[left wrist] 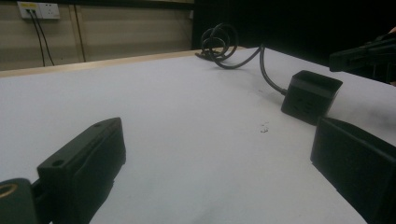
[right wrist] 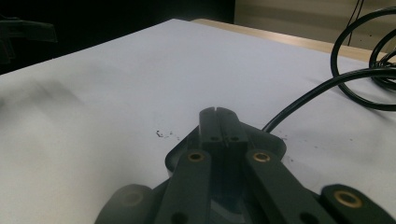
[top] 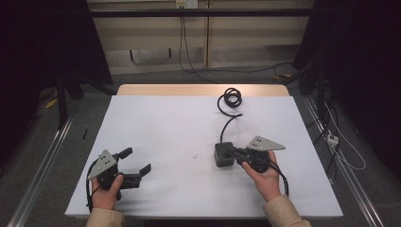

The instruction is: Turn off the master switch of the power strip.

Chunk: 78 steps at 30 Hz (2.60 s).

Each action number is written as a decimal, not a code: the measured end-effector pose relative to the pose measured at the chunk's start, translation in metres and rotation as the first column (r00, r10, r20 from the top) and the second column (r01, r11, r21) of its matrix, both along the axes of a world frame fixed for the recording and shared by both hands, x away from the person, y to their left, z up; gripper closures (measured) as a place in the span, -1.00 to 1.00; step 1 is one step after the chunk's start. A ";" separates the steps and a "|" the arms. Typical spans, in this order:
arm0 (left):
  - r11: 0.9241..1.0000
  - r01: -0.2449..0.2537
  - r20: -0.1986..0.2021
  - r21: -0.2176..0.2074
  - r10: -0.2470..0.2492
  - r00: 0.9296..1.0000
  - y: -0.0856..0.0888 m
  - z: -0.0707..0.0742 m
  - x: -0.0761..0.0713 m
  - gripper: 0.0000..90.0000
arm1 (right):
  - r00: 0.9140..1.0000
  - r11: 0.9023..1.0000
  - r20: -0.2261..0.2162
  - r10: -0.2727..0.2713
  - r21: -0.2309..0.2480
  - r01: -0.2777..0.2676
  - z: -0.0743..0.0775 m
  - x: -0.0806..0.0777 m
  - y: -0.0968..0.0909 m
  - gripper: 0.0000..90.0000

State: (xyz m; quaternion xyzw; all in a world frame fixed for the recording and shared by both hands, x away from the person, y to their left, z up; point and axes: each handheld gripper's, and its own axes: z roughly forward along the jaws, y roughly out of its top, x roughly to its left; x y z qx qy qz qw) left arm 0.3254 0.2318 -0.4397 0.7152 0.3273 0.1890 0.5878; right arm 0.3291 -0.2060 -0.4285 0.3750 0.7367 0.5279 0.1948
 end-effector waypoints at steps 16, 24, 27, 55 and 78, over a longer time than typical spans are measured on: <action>1.000 0.001 -0.001 -0.002 -0.001 1.000 0.000 0.000 0.000 -0.94 | 1.000 1.000 -0.007 0.003 -0.015 -0.003 -0.002 0.002 0.001 1.00; 1.000 0.000 -0.001 -0.003 0.000 1.000 0.000 0.000 0.000 -0.94 | 1.000 0.999 -0.014 0.000 -0.033 -0.001 -0.004 0.002 0.002 1.00; 1.000 0.000 -0.002 -0.003 0.000 1.000 0.000 0.000 0.000 -0.94 | 1.000 0.999 -0.017 0.003 -0.038 -0.004 -0.004 0.002 0.003 1.00; 1.000 0.004 -0.001 -0.001 -0.004 1.000 -0.001 0.000 0.000 -0.94 | 1.000 0.998 -0.015 0.004 -0.065 -0.005 -0.007 0.003 0.004 1.00; 1.000 0.009 -0.002 0.000 -0.009 1.000 -0.003 -0.001 -0.001 -0.94 | 1.000 0.994 -0.010 -0.004 -0.108 0.003 -0.004 0.000 0.009 1.00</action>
